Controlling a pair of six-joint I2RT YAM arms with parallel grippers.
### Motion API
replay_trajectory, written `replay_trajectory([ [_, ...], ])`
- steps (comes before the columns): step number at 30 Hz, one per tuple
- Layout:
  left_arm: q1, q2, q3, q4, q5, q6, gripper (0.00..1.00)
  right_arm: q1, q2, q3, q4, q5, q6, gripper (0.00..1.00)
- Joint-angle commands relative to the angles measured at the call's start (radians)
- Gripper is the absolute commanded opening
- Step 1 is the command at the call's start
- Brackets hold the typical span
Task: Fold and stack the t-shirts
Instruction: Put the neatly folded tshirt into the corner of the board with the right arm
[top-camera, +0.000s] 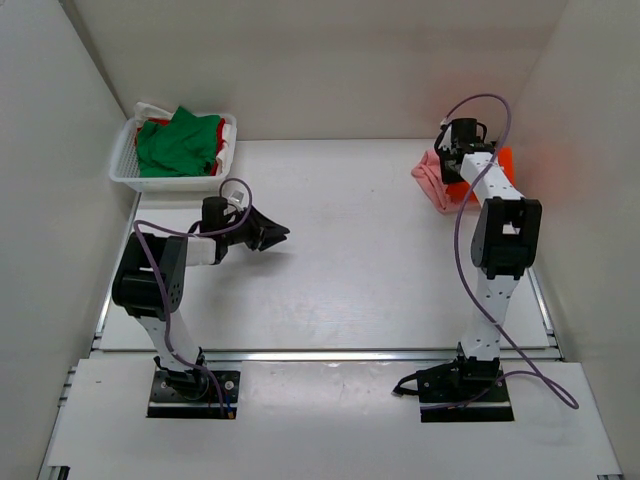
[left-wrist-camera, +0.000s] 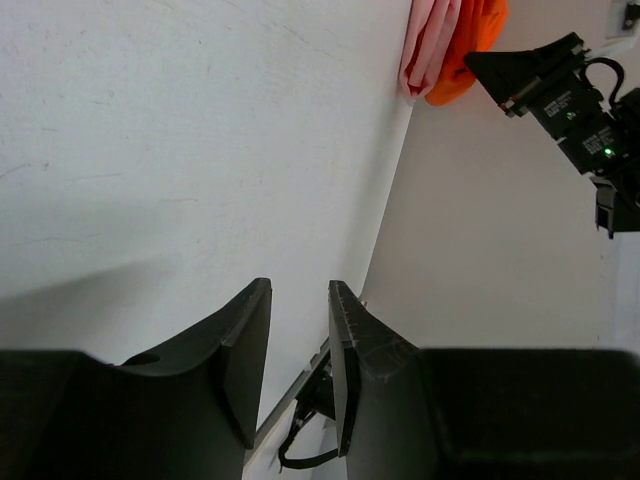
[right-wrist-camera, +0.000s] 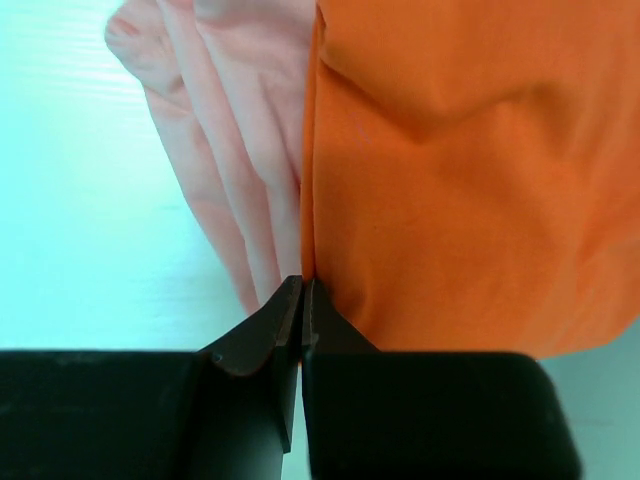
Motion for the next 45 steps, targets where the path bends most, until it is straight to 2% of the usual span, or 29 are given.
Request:
replay_trajectory([
  [1, -0.018, -0.059, -0.019, 0.028, 0.014, 0.008, 0.41, 0.031, -0.127, -0.057, 0.071, -0.055, -0.012, 0.0],
  [7, -0.051, -0.005, 0.019, 0.008, 0.018, 0.045, 0.42, 0.002, -0.164, -0.122, 0.107, -0.108, -0.004, 0.0],
  [10, -0.12, 0.084, 0.144, -0.009, -0.054, 0.045, 0.41, -0.004, -0.138, -0.109, 0.103, -0.104, -0.006, 0.01],
  [13, -0.192, 0.223, 0.388, 0.087, -0.101, -0.076, 0.41, -0.003, -0.111, -0.088, 0.088, -0.105, 0.005, 0.0],
  [14, -0.222, 0.297, 0.444, 0.065, -0.11, -0.099, 0.41, 0.0, -0.098, -0.083, 0.097, -0.107, 0.016, 0.0],
  [15, -0.254, 0.332, 0.595, 0.037, -0.126, -0.092, 0.41, 0.0, -0.092, -0.085, 0.093, -0.107, 0.025, 0.0],
  [16, -0.265, 0.416, 0.68, -0.05, -0.147, -0.087, 0.42, 0.003, -0.092, -0.074, 0.09, -0.104, 0.034, 0.0],
  [18, -0.311, 0.602, 1.013, -0.208, -0.17, -0.073, 0.41, 0.01, -0.088, -0.08, 0.093, -0.107, 0.057, 0.0],
  [19, -0.32, 0.65, 1.17, -0.23, -0.189, -0.082, 0.42, 0.008, -0.088, -0.083, 0.096, -0.11, 0.063, 0.0],
  [20, -0.341, 0.744, 1.249, -0.273, -0.192, -0.113, 0.43, 0.014, -0.091, -0.098, 0.103, -0.105, 0.083, 0.0],
  [22, -0.363, 0.918, 1.602, -0.322, -0.204, -0.177, 0.44, 0.011, -0.091, -0.103, 0.111, -0.133, 0.111, 0.01],
  [23, -0.381, 1.039, 1.706, -0.362, -0.222, -0.214, 0.45, 0.01, -0.094, -0.114, 0.119, -0.148, 0.137, 0.0],
  [24, -0.389, 1.154, 1.888, -0.389, -0.239, -0.26, 0.45, 0.008, -0.097, -0.115, 0.123, -0.162, 0.149, 0.0],
  [25, -0.395, 1.199, 1.997, -0.39, -0.261, -0.319, 0.45, 0.008, -0.094, -0.117, 0.123, -0.182, 0.157, 0.0],
  [26, -0.403, 1.239, 1.994, -0.347, -0.258, -0.346, 0.45, 0.014, -0.095, -0.12, 0.122, -0.181, 0.171, 0.01],
  [28, -0.413, 1.14, 1.702, -0.166, -0.233, -0.375, 0.45, 0.02, -0.097, -0.134, 0.117, -0.2, 0.165, 0.0],
  [30, -0.421, 1.107, 1.628, -0.185, -0.238, -0.33, 0.46, 0.028, -0.111, -0.158, 0.128, -0.199, 0.145, 0.0],
  [32, -0.427, 1.118, 1.674, -0.233, -0.229, -0.299, 0.47, 0.055, -0.143, -0.199, 0.155, -0.187, 0.129, 0.0],
  [36, -0.423, 1.208, 1.793, -0.247, -0.175, -0.343, 0.47, 0.063, -0.219, -0.282, 0.168, -0.173, 0.094, 0.0],
  [38, -0.417, 1.205, 1.778, -0.262, -0.158, -0.32, 0.47, 0.065, -0.294, -0.356, 0.209, -0.181, 0.085, 0.0],
  [41, -0.423, 1.153, 1.692, -0.264, -0.123, -0.287, 0.47, 0.037, -0.321, -0.385, 0.159, -0.248, 0.083, 0.0],
  [42, -0.426, 1.137, 1.676, -0.268, -0.111, -0.282, 0.47, 0.037, -0.325, -0.385, 0.143, -0.248, 0.086, 0.02],
  [43, -0.427, 1.13, 1.672, -0.282, -0.088, -0.265, 0.47, 0.008, -0.339, -0.413, 0.169, -0.237, 0.086, 0.15],
  [44, -0.429, 1.121, 1.675, -0.313, -0.088, -0.239, 0.47, 0.007, -0.366, -0.437, 0.185, -0.236, 0.089, 0.2],
  [45, -0.43, 1.115, 1.679, -0.336, -0.074, -0.21, 0.47, 0.007, -0.4, -0.448, 0.218, -0.246, 0.091, 0.29],
])
